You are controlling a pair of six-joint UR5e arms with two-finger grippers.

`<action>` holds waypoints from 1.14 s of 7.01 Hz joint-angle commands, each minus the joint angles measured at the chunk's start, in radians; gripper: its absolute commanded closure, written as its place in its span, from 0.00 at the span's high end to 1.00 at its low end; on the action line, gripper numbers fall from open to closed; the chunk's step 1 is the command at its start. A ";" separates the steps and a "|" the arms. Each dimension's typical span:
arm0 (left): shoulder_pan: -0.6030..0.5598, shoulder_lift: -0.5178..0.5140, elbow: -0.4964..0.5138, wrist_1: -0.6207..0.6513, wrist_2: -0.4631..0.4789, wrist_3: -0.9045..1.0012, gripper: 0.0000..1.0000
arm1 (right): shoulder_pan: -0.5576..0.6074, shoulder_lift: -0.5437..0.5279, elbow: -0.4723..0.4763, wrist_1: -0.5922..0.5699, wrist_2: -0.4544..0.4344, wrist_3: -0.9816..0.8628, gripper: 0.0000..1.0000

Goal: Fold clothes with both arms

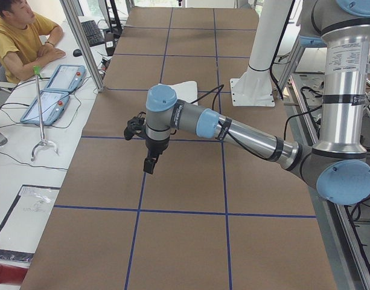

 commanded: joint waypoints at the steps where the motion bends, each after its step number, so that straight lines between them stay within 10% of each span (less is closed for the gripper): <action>1: -0.040 0.065 0.054 -0.009 -0.008 0.012 1.00 | 0.069 -0.172 0.011 0.096 0.005 -0.019 1.00; 8: -0.045 0.172 0.094 -0.009 -0.108 0.064 1.00 | 0.066 -0.175 0.002 0.100 0.011 -0.017 1.00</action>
